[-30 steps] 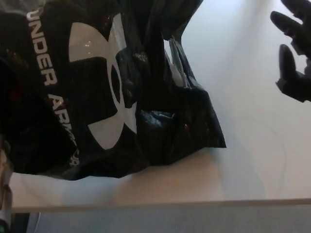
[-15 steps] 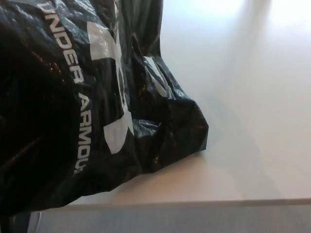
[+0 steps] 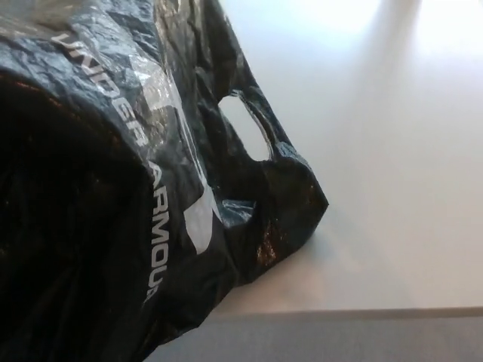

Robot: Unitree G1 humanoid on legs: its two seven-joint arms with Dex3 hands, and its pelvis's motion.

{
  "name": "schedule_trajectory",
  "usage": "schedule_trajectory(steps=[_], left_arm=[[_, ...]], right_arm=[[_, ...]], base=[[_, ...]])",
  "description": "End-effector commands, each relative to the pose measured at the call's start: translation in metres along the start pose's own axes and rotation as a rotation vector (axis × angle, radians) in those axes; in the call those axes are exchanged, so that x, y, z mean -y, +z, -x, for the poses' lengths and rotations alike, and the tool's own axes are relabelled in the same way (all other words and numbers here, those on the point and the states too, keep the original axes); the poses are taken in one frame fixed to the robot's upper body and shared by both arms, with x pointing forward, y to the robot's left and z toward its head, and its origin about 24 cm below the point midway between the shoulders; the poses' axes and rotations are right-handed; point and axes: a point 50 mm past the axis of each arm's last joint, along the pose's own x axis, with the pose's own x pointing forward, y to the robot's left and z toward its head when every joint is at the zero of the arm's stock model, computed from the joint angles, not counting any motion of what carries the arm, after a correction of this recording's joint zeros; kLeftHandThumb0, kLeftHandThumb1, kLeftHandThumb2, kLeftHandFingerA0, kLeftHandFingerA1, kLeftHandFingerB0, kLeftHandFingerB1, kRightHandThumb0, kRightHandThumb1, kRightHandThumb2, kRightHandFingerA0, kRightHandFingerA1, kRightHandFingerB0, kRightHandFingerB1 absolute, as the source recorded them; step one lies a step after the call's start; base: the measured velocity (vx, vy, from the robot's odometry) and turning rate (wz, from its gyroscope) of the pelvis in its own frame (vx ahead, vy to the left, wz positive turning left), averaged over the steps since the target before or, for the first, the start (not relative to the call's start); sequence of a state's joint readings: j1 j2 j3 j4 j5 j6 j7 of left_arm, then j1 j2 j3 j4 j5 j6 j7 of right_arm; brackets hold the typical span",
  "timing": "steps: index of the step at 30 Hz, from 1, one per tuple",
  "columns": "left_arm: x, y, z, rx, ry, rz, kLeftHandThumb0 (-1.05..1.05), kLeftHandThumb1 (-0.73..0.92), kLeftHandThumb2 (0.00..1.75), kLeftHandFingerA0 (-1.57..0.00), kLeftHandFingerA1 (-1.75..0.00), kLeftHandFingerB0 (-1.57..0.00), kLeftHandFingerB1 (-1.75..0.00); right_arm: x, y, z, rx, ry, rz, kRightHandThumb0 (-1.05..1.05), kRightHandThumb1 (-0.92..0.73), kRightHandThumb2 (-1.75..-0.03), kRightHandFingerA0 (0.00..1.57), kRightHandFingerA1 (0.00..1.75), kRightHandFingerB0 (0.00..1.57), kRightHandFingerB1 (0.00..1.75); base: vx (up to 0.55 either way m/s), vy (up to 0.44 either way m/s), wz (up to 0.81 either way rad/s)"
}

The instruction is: A plastic bag is kept in the middle of the desk and the robot uses both its hands to grab the bag from the left and right and brings its hands close together to compress the bag

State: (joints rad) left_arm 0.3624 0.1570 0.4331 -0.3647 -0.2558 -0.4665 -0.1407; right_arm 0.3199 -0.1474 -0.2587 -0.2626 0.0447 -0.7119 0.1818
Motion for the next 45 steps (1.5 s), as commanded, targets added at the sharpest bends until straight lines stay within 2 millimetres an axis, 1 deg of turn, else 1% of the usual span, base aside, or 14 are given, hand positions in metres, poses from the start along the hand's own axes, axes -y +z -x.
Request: schedule_trajectory(steps=[1,6,7,10,14,17,20,25,26,33,34,43,44,45], left_arm=[[0.006,-0.002,-0.018,0.127,0.011,0.013,-0.35,0.53,1.13,0.0,-0.49,0.0,-0.48],[0.039,-0.006,-0.067,0.175,-0.008,0.038,-0.86,0.82,1.19,-0.01,-0.41,-0.14,-0.31],[0.055,-0.01,-0.087,0.161,-0.022,0.076,-0.85,0.82,1.19,-0.02,-0.43,-0.12,-0.4],[0.095,-0.018,-0.124,0.108,-0.081,0.137,-0.86,0.83,1.19,-0.08,-0.47,-0.02,-0.41],[0.123,-0.026,-0.137,0.066,-0.136,0.153,-0.76,0.77,1.17,-0.09,-0.48,-0.03,-0.41],[0.155,-0.033,-0.15,0.026,-0.191,0.172,-0.35,0.54,1.14,-0.01,-0.5,0.0,-0.49],[0.182,-0.042,-0.157,-0.063,-0.282,0.172,-0.86,0.86,1.2,-0.07,-0.45,-0.02,-0.36],[0.205,-0.05,-0.161,-0.123,-0.354,0.17,-0.36,0.49,1.12,-0.01,-0.5,0.0,-0.48],[0.214,-0.047,-0.151,-0.122,-0.437,0.165,-0.88,0.92,0.78,-0.13,-0.34,-0.19,-0.3],[0.178,-0.032,-0.112,0.016,-0.511,0.085,-0.7,0.81,1.21,-0.48,-0.61,-0.29,-0.48],[0.169,-0.029,-0.11,0.039,-0.499,0.06,-0.79,0.92,0.76,-0.55,-0.51,-0.41,-0.39],[0.11,-0.016,-0.086,-0.002,-0.535,-0.113,-0.88,0.92,0.76,-0.3,-0.4,-0.23,-0.32],[0.097,-0.015,-0.084,-0.021,-0.586,-0.141,-0.87,0.92,0.77,-0.26,-0.41,-0.21,-0.32],[0.075,-0.015,-0.076,-0.042,-0.65,-0.13,-0.92,0.79,0.91,-0.15,-0.42,-0.17,-0.36]], right_arm=[[-0.009,0.023,0.005,0.175,0.05,0.0,-0.92,-0.71,-1.11,0.0,0.09,0.0,0.1],[-0.013,0.03,0.004,0.223,0.061,0.019,-0.88,-0.88,-0.67,0.0,0.23,0.0,0.14],[-0.016,0.032,0.005,0.24,0.065,0.027,-0.92,-0.77,-1.15,0.0,0.09,0.0,0.09],[-0.02,0.035,0.01,0.249,0.076,0.007,-0.92,-0.75,-1.14,0.0,0.1,0.0,0.11],[-0.022,0.037,0.015,0.231,0.084,-0.011,-0.86,-0.89,-0.67,0.0,0.24,0.0,0.15],[-0.024,0.039,0.015,0.229,0.078,-0.024,-0.92,-0.75,-1.14,0.0,0.1,0.0,0.11],[-0.028,0.039,0.015,0.23,0.084,-0.062,-0.86,-0.87,-0.67,0.0,0.25,0.0,0.16],[-0.035,0.041,0.012,0.225,0.094,-0.103,-0.87,-0.87,-0.67,0.0,0.25,0.0,0.17],[-0.037,0.042,0.011,0.228,0.098,-0.109,-0.87,-0.88,-0.67,0.0,0.26,0.0,0.17],[-0.03,0.043,0.012,0.205,0.095,-0.101,-0.92,-0.73,-1.12,0.01,0.12,0.01,0.13],[-0.031,0.043,0.012,0.202,0.091,-0.11,-0.92,-0.73,-1.12,0.02,0.13,0.01,0.13],[-0.033,0.045,0.018,0.18,0.104,-0.133,-0.93,-0.72,-1.11,0.07,0.13,0.06,0.11],[-0.036,0.045,0.02,0.177,0.107,-0.133,-0.87,-0.88,-0.65,0.01,0.28,0.0,0.2],[-0.037,0.045,0.024,0.167,0.117,-0.14,-0.93,-0.72,-1.11,0.08,0.13,0.07,0.11]], base=[[0.0,0.0,0.0],[0.0,-0.001,0.01],[0.0,0.0,0.0],[0.0,0.0,0.0],[0.0,0.0,0.0],[0.0,0.0,0.0],[0.0,0.0,0.0],[0.0,0.0,0.0],[0.0,0.0,0.0],[0.0,0.0,0.0],[0.0,0.0,0.0],[0.0,0.0,0.0],[0.0,0.0,0.0],[0.0,0.0,0.0]])
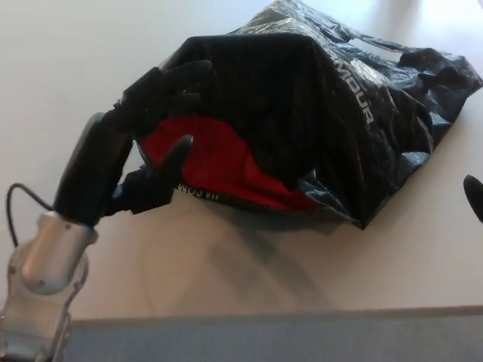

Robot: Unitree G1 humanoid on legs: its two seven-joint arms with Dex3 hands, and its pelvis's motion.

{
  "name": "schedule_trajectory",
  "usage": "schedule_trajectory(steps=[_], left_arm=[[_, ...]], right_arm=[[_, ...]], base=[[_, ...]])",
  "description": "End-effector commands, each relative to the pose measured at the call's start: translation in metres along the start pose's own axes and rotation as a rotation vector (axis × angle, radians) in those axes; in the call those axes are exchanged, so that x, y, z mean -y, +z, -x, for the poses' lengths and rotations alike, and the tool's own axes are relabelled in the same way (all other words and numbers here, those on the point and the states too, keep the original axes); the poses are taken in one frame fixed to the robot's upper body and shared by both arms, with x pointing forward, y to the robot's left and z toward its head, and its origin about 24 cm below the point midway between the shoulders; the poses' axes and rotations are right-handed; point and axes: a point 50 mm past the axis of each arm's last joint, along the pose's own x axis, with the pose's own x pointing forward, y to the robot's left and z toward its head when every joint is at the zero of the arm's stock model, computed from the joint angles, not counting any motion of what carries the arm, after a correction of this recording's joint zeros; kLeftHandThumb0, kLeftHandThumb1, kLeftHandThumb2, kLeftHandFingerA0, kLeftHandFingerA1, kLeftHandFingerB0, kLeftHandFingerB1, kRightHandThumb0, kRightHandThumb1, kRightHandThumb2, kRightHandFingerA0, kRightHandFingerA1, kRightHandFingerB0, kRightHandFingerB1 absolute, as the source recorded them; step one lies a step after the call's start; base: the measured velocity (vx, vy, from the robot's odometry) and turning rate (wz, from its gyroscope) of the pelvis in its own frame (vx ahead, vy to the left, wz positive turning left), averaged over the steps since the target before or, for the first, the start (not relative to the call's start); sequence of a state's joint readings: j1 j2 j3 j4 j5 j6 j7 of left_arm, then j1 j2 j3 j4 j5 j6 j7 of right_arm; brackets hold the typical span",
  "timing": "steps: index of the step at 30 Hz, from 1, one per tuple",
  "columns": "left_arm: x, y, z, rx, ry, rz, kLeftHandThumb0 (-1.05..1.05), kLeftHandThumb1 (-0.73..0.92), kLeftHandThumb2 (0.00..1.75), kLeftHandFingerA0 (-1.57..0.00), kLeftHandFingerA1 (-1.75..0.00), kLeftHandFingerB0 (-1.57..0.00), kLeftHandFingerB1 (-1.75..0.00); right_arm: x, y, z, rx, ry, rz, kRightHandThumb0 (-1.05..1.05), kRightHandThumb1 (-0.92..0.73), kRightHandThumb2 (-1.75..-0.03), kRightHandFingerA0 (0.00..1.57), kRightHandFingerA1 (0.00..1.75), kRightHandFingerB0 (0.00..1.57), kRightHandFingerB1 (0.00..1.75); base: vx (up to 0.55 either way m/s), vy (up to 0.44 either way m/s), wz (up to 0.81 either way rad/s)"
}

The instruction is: A plastic bag is kept in the middle of the desk and the robot uses both its hands to grab the bag from the left and right and brings its hands close together to compress the bag

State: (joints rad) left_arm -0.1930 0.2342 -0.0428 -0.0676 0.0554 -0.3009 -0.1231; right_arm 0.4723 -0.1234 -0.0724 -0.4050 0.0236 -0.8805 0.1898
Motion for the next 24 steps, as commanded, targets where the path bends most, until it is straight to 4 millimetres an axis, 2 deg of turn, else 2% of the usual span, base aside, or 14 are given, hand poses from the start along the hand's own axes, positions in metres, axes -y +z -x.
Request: schedule_trajectory(steps=[1,5,7,10,11,12,13,14,16,19,20,24], left_arm=[[-0.045,0.008,0.049,-0.116,-0.164,-0.079,-0.93,0.92,0.72,-0.26,-0.38,-0.2,-0.28],[-0.049,0.02,0.063,-0.062,-0.088,-0.08,-0.94,0.91,0.68,-0.31,-0.37,-0.24,-0.28],[-0.051,0.036,0.073,0.056,0.03,-0.067,-0.92,0.89,0.68,-0.36,-0.4,-0.28,-0.29],[-0.049,0.048,0.088,0.157,0.124,-0.045,-0.88,0.91,0.68,-0.36,-0.37,-0.25,-0.28],[-0.047,0.051,0.092,0.178,0.146,-0.045,-0.85,0.72,1.09,-0.26,-0.5,-0.16,-0.42],[-0.045,0.052,0.095,0.195,0.163,-0.043,-0.85,0.72,1.09,-0.26,-0.5,-0.16,-0.42],[-0.038,0.053,0.11,0.19,0.186,-0.014,-0.86,0.92,0.71,-0.28,-0.37,-0.22,-0.28],[-0.032,0.052,0.124,0.174,0.207,0.029,-0.87,0.92,0.69,-0.27,-0.37,-0.22,-0.28],[-0.029,0.051,0.135,0.162,0.206,0.048,-0.86,0.92,0.69,-0.23,-0.39,-0.21,-0.27],[-0.028,0.035,0.163,0.102,0.175,-0.026,-0.85,0.92,0.73,-0.25,-0.4,-0.2,-0.28],[-0.025,0.03,0.174,0.025,0.163,0.017,-0.86,0.92,0.71,-0.24,-0.34,-0.22,-0.29],[-0.017,0.013,0.196,-0.078,0.18,0.042,-0.87,0.92,0.72,-0.22,-0.32,-0.2,-0.28]], right_arm=[[-0.003,0.007,0.009,-0.02,0.013,-0.02,-0.96,-0.75,-1.12,0.06,0.1,0.04,0.09],[-0.004,0.008,0.012,-0.031,0.013,-0.032,-0.91,-0.73,-1.12,0.01,0.12,0.01,0.12],[-0.002,0.007,0.011,-0.018,0.007,-0.024,-0.96,-0.76,-1.12,0.08,0.09,0.07,0.09],[-0.002,0.005,0.011,-0.025,-0.003,-0.017,-0.91,-0.75,-1.13,0.01,0.12,0.01,0.11],[-0.001,0.004,0.01,-0.03,-0.007,-0.011,-0.91,-0.75,-1.14,0.01,0.12,0.01,0.11],[0.0,0.003,0.01,-0.034,-0.009,-0.003,-0.91,-0.75,-1.14,0.01,0.12,0.01,0.11],[-0.001,0.0,0.013,-0.044,-0.021,-0.007,-0.91,-0.75,-1.12,0.07,0.13,0.07,0.11],[-0.003,-0.005,0.019,-0.077,-0.043,-0.019,-0.9,-0.74,-1.12,0.09,0.18,0.08,0.12],[-0.006,-0.009,0.025,-0.119,-0.056,-0.032,-0.91,-0.74,-1.12,0.09,0.2,0.08,0.12],[-0.012,-0.018,0.044,-0.191,-0.058,-0.036,-0.93,-0.77,-1.13,0.06,0.19,0.07,0.12],[-0.014,-0.018,0.053,-0.221,-0.049,-0.046,-0.82,-0.72,-1.13,0.0,0.26,0.02,0.19],[-0.013,-0.026,0.071,-0.295,-0.014,0.007,-0.84,-0.75,-1.14,0.0,0.28,0.07,0.2]], base=[[0.0,0.0,0.0],[0.0,0.0,0.0],[0.0,0.0,0.0],[0.0,0.0,0.0],[0.0,0.0,0.0],[0.0,0.0,0.0],[0.0,0.0,0.0],[0.0,0.0,0.0],[0.0,0.0,0.0],[0.0,0.0,0.0],[0.0,0.0,0.0],[0.0,0.0,0.0]])
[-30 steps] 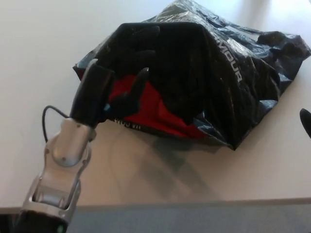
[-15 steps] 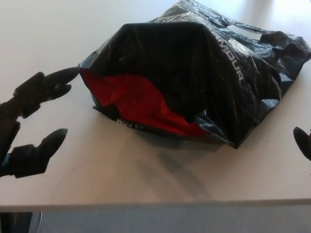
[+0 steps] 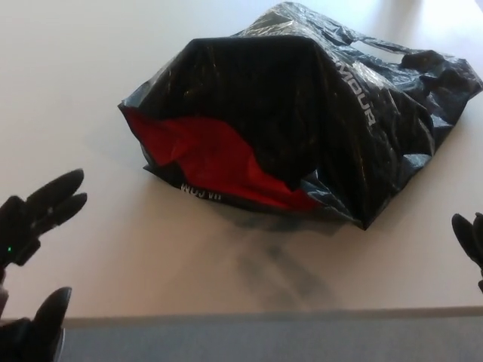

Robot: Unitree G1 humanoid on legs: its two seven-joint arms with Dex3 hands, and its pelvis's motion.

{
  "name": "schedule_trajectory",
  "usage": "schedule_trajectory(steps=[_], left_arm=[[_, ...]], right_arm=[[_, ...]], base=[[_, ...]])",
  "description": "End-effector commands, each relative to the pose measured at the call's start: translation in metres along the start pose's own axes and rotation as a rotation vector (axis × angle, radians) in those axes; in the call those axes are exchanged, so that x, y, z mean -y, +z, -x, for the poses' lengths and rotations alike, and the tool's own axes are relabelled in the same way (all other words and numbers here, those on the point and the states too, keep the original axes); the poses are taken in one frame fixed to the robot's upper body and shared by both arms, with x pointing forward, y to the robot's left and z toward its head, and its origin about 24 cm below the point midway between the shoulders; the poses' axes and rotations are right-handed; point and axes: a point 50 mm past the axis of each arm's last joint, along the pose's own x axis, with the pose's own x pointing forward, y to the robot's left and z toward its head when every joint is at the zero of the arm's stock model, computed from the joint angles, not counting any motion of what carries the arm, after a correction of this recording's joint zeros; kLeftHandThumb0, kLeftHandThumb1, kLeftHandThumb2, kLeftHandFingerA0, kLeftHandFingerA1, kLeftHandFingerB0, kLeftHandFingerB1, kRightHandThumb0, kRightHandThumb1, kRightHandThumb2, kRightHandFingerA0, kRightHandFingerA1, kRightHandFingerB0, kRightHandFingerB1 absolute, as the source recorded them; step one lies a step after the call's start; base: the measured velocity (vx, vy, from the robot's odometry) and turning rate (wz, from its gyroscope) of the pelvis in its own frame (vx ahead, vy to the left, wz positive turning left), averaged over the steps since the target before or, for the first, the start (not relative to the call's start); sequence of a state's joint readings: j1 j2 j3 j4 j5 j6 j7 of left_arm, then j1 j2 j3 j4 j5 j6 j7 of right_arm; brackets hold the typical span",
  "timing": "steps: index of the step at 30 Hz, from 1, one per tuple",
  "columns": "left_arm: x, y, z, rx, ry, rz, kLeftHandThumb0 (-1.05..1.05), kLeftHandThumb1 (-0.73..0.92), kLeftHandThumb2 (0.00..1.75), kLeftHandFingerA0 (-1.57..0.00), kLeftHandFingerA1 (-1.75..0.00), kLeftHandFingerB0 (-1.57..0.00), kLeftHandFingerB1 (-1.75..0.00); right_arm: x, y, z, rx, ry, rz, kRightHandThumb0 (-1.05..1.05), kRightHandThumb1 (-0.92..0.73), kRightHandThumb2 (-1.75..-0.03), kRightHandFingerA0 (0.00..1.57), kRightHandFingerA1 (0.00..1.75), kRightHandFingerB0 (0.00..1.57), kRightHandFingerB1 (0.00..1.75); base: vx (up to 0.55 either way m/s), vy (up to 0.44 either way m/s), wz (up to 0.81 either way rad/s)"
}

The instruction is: A plastic bag is kept in the middle of the desk and the robot uses both its hands to grab the bag from the left and right and brings its hands close together to compress the bag

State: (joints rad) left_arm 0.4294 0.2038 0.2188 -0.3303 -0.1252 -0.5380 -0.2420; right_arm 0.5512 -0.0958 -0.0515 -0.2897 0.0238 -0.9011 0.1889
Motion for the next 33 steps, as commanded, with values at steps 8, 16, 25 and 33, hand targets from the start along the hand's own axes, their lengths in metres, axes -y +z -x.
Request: schedule_trajectory(steps=[8,16,25,33], left_arm=[[0.002,-0.037,0.083,-0.149,0.124,0.093,-0.37,0.43,1.07,0.0,-0.49,0.0,-0.47],[0.008,-0.039,0.089,-0.136,0.195,0.1,-0.9,0.79,1.13,-0.04,-0.37,-0.1,-0.41],[0.005,-0.033,0.115,-0.093,0.203,0.06,-0.76,0.77,1.12,0.0,-0.32,-0.14,-0.34],[0.01,-0.034,0.121,-0.106,0.2,0.088,-0.85,0.78,1.1,-0.02,-0.36,-0.12,-0.39]], right_arm=[[-0.005,-0.044,0.059,-0.26,0.068,0.038,-0.79,-0.91,-0.68,0.02,0.26,0.04,0.22],[0.003,-0.056,0.057,-0.27,0.045,0.082,-0.74,-0.72,-1.12,0.0,0.34,0.04,0.29],[0.002,-0.059,0.059,-0.27,0.044,0.075,-0.74,-0.72,-1.11,0.0,0.33,0.03,0.29],[0.004,-0.058,0.058,-0.262,0.018,0.094,-0.74,-0.72,-1.12,0.0,0.33,0.05,0.29]], base=[[0.0,0.0,0.0],[0.0,0.0,0.0],[0.0,0.0,0.0],[0.0,0.0,0.0]])
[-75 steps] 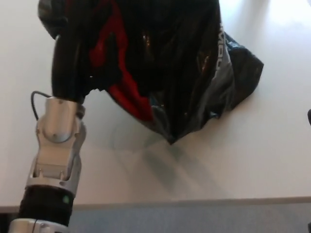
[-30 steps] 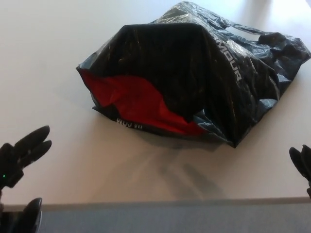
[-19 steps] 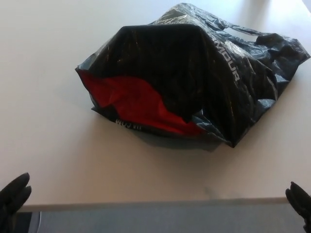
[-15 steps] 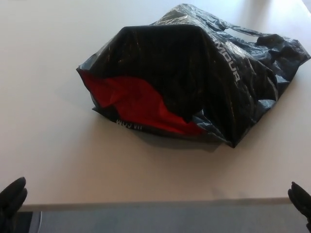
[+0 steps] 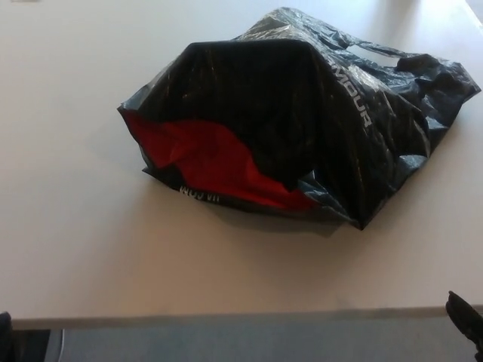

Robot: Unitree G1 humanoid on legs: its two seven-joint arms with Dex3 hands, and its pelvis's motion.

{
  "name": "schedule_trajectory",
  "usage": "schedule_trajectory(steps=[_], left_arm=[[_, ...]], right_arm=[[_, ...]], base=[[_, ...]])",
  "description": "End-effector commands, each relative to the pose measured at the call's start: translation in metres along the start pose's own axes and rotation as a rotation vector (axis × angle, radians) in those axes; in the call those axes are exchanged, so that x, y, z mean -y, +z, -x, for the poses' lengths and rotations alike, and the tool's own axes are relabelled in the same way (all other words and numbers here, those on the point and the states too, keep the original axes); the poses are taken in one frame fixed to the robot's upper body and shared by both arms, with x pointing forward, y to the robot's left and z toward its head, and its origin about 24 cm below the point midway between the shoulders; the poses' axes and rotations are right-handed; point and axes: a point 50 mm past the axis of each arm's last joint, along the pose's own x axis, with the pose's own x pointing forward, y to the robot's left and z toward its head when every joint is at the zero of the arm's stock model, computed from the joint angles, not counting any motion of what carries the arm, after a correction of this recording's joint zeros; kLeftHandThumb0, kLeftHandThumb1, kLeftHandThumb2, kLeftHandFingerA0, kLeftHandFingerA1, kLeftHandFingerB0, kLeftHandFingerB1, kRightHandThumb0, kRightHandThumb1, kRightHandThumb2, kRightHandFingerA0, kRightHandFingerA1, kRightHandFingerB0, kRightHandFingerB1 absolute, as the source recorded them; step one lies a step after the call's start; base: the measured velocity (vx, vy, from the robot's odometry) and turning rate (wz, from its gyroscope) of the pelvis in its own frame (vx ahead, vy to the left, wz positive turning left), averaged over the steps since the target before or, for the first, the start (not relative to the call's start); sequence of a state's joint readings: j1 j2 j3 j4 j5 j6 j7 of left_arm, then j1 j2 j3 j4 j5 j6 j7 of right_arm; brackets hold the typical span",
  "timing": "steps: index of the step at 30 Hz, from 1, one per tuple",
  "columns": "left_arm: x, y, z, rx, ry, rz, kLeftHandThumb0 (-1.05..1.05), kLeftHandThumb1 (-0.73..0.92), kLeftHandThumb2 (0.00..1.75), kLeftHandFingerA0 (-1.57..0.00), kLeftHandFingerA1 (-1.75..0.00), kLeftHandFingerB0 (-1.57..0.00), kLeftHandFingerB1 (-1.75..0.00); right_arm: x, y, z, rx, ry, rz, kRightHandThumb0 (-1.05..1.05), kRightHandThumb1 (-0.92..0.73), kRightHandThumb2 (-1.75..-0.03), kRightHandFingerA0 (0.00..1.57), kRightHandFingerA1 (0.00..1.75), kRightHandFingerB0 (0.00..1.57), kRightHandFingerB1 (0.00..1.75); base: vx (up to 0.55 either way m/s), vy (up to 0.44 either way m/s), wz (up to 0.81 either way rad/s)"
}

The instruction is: A plastic bag is kept in the middle of the desk and the robot uses both its hands to grab the bag from the left and right and brings its hands close together to compress the bag

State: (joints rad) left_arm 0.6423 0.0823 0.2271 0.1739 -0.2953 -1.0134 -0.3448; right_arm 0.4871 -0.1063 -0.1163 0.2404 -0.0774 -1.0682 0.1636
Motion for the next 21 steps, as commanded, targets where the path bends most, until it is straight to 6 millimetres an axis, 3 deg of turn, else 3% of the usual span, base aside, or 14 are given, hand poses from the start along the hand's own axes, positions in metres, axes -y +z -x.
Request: schedule_trajectory(steps=[1,2,3,4,5,11,21], left_arm=[[-0.003,0.008,0.008,0.11,0.021,-0.032,-0.86,0.8,1.11,-0.03,-0.36,-0.11,-0.37],[-0.003,0.007,0.009,0.106,0.019,-0.038,-0.86,0.8,1.11,-0.03,-0.36,-0.11,-0.37],[-0.004,0.007,0.009,0.113,0.014,-0.023,-0.78,0.9,0.71,-0.12,-0.28,-0.16,-0.27],[-0.003,0.007,0.011,0.108,0.01,-0.019,-0.81,0.74,1.09,-0.07,-0.42,-0.12,-0.42],[-0.003,0.006,0.012,0.107,0.002,-0.03,-0.35,0.54,1.12,0.0,-0.49,0.0,-0.47],[-0.002,0.004,0.015,0.103,-0.006,-0.028,-0.34,0.56,1.12,0.0,-0.49,0.0,-0.47],[-0.002,0.001,0.001,0.152,0.005,-0.029,-0.35,0.54,1.11,0.0,-0.48,0.0,-0.47]], right_arm=[[0.006,0.005,0.002,0.045,-0.025,0.051,-0.79,-0.74,-1.13,0.0,0.31,0.1,0.27],[0.006,0.005,0.003,0.043,-0.025,0.052,-0.79,-0.74,-1.13,0.0,0.31,0.1,0.27],[0.004,0.005,0.004,0.039,-0.023,0.036,-0.81,-0.75,-1.13,0.0,0.29,0.11,0.26],[0.003,0.005,0.006,0.035,-0.022,0.036,-0.8,-0.75,-1.13,0.0,0.29,0.1,0.26],[0.003,0.006,0.007,0.034,-0.021,0.043,-0.78,-0.75,-1.13,0.01,0.32,0.08,0.28],[0.008,0.006,0.007,0.041,-0.012,0.067,-0.88,-0.79,-1.15,0.02,0.25,0.1,0.22],[0.012,0.007,-0.001,0.061,-0.028,0.084,-0.85,-0.78,-1.14,0.0,0.28,0.11,0.24]], base=[[0.0,0.0,0.0],[0.0,0.0,0.0],[0.0,0.0,0.0],[0.0,0.0,0.0],[0.0,0.0,0.0],[0.0,0.0,0.0],[0.0,0.0,0.0]])
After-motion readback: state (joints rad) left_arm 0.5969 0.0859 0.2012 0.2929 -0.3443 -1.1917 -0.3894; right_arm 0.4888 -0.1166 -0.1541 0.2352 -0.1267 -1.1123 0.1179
